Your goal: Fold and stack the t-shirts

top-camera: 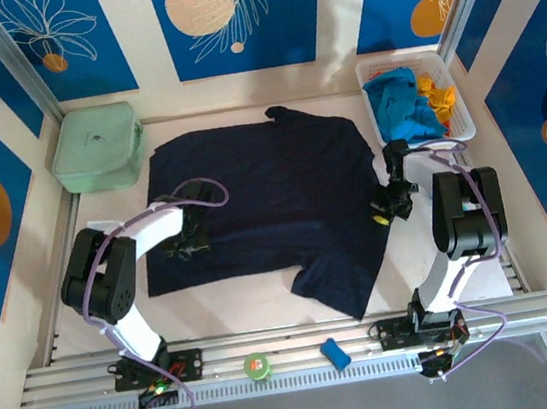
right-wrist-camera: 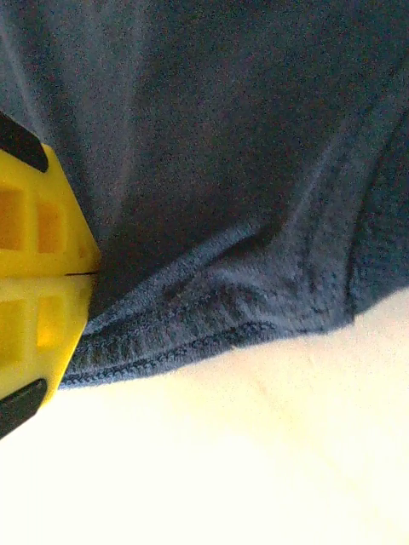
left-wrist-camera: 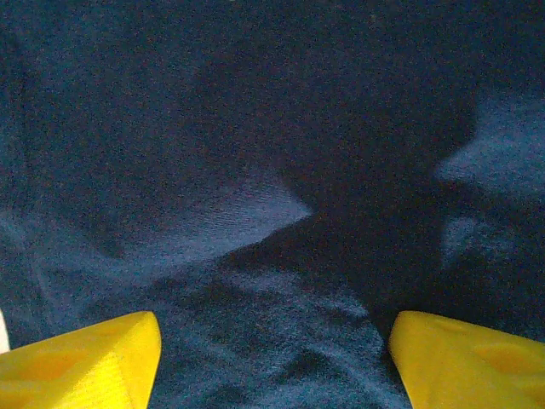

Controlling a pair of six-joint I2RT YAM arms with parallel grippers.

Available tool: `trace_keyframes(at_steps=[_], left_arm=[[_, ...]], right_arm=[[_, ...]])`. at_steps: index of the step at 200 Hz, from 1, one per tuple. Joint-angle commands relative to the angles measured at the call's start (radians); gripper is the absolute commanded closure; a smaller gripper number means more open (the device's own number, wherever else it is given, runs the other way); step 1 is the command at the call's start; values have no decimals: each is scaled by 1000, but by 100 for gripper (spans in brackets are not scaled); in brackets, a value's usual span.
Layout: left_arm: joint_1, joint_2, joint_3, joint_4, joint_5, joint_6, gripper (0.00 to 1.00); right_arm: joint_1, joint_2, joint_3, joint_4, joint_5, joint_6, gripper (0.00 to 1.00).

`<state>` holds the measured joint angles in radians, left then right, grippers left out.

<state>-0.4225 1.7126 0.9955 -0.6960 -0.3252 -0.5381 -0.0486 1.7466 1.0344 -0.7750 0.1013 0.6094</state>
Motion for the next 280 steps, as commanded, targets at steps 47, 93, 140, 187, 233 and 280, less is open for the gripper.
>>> trace_keyframes(at_steps=[47,93,140,187,233,280], left_arm=[[-219,39,-60,-74,97,-132,26],[-228,-118,-13,-201,21,-142,25],[-126,-84,270,-326,-106,-8,18],[26,174,622,-280,-49,124,9],[127,466,898,-249,54,135,9],[178,654,1096,-305,80,154,15]], right_arm=[[-80,-10,-69,-61,102,-41,99],[-69,-96,-60,-90,111,-72,99],[103,-222,122,-128,42,-178,81],[223,-63,462,-106,4,-317,52],[233,349,895,-148,96,-432,42],[240,738,1330,-336,191,-507,42]])
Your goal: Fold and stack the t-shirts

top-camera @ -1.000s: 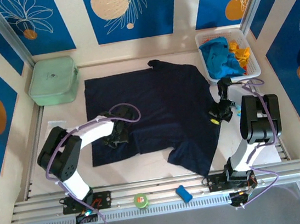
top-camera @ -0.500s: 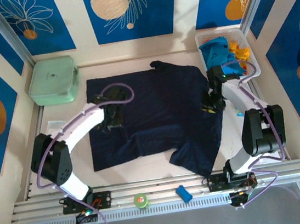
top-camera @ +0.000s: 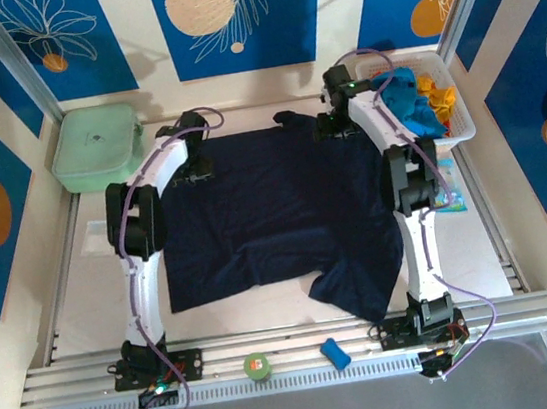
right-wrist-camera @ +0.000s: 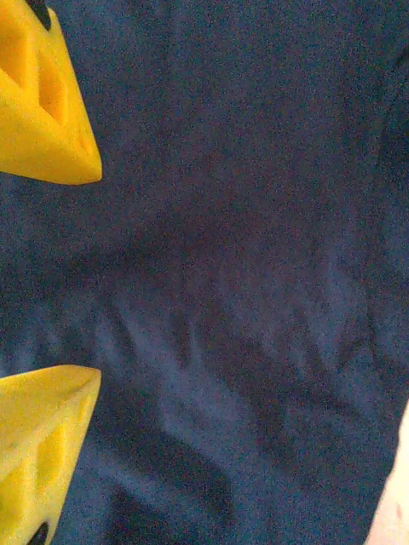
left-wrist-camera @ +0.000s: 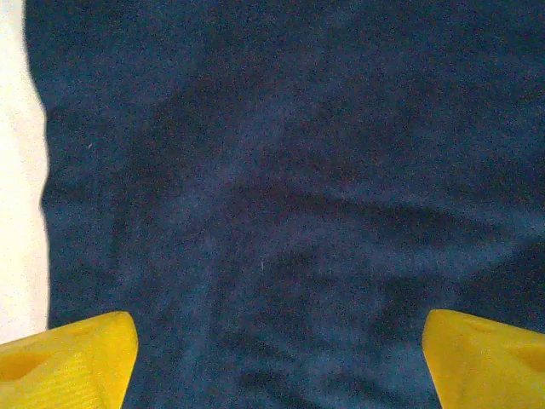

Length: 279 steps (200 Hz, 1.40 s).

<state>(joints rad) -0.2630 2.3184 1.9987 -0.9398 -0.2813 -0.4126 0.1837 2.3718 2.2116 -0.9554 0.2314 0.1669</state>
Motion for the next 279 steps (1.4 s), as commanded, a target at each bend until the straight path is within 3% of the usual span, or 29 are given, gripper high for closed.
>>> trace_keyframes(at_steps=[1,28,42,49,69,87,133,189,204,244,279], left_arm=[[20,50,95,-61,35,29,15],[27,103,151,-85,59,46,23],[27,123,164,-94,74,49,34],[27,127,161,-93,78,50,43],[27,134,148,-88,76,56,79],[27,136,141,-85,81,63,100],[27,110,128,-76,72,78,100],[28,76,122,-84,61,96,100],[27,64,105,-77,60,95,100],[28,36,50,-51,64,89,100],[27,11,6,-39,60,93,100]], right_arm=[[8,118,159,-157,62,-65,42],[8,209,249,-194,63,-69,44],[5,231,277,-206,63,-64,45],[4,234,291,-209,54,-58,46],[3,216,295,-164,14,-68,45],[9,222,318,-121,44,-95,38],[-21,360,506,-149,77,-122,28],[-23,446,511,-123,188,-247,28],[-21,461,510,-131,193,-269,38],[-10,452,501,-173,164,-259,100],[24,311,423,-168,177,-232,100]])
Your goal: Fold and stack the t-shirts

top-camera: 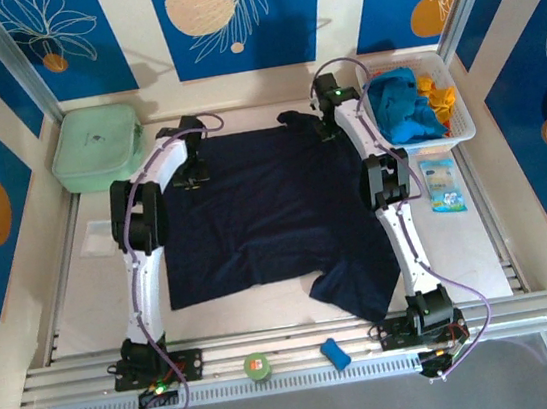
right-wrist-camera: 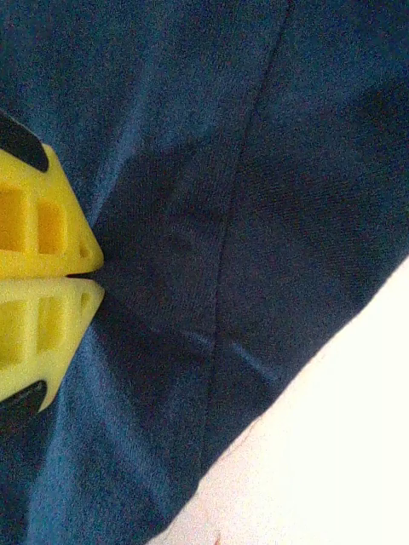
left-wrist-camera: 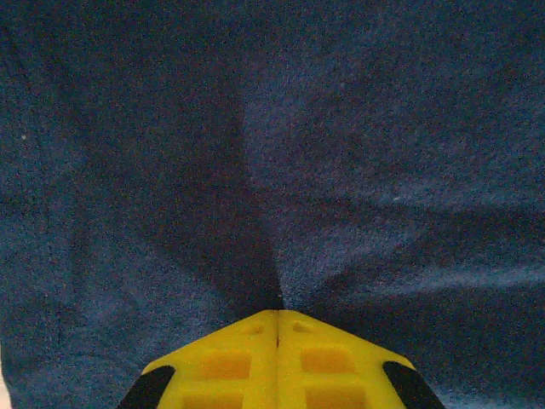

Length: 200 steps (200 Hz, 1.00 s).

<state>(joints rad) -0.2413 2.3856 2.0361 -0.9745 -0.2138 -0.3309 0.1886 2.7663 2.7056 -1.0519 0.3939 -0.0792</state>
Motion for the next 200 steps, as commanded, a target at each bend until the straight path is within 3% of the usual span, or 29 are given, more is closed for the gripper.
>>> trace_keyframes(at_steps=[1,55,99,119,130,165,200], left_arm=[[5,-57,-32,-4,-8,12,100],[6,-112,-104,33,-12,14,100],[6,-118,-133,54,-6,21,100],[6,-121,-151,64,-2,21,100],[5,-124,-161,70,-1,21,100],[4,-129,-172,75,2,20,100],[5,-140,-183,87,15,12,100]], right_arm=[[21,-90,-75,-71,14,16,100],[162,-450,-518,26,63,157,100],[302,-565,-832,54,-20,417,100],[367,-587,-919,73,-86,483,74],[391,-597,-928,60,-87,496,65],[381,-706,-912,17,-45,507,53],[256,-788,-913,47,-114,508,49]])
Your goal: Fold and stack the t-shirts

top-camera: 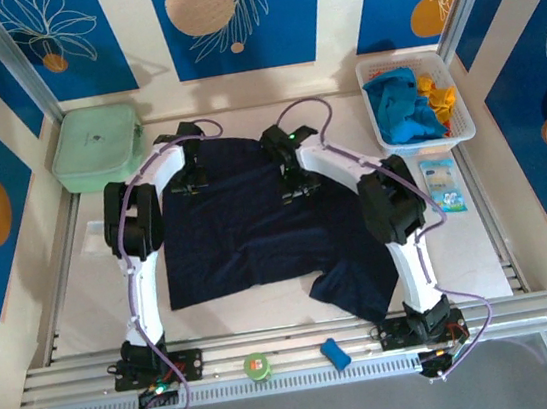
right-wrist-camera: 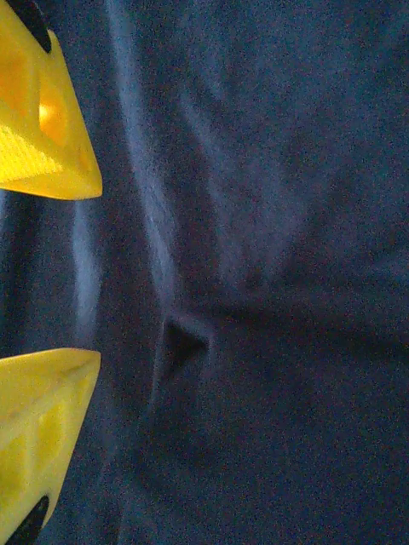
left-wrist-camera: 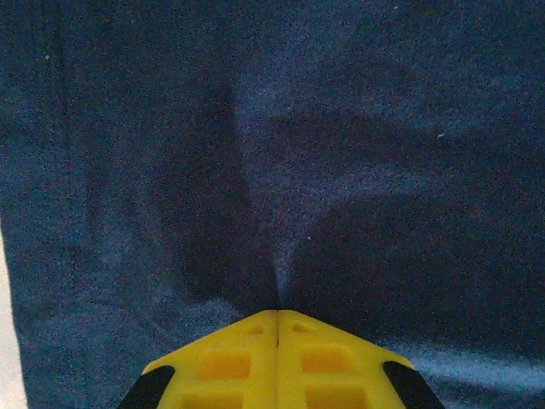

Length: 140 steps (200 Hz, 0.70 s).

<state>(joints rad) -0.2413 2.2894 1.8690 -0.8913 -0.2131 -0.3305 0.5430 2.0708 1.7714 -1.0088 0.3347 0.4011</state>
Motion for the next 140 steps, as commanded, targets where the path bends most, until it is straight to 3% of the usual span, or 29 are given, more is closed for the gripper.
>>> trace_keyframes(at_steps=[1,35,57,97,140], left_arm=[[5,-43,-16,5,15,11,100],[3,-41,-16,6,21,8,100],[3,-40,-17,4,18,8,100],[3,-42,-28,2,11,8,100],[3,-44,-34,-2,6,13,100]], right_arm=[[-103,-92,21,5,-58,27,49],[-245,-16,74,73,-269,-32,49],[-287,77,167,81,-381,-75,45],[-291,224,305,32,-443,-84,44],[-235,228,254,87,-542,-51,58]])
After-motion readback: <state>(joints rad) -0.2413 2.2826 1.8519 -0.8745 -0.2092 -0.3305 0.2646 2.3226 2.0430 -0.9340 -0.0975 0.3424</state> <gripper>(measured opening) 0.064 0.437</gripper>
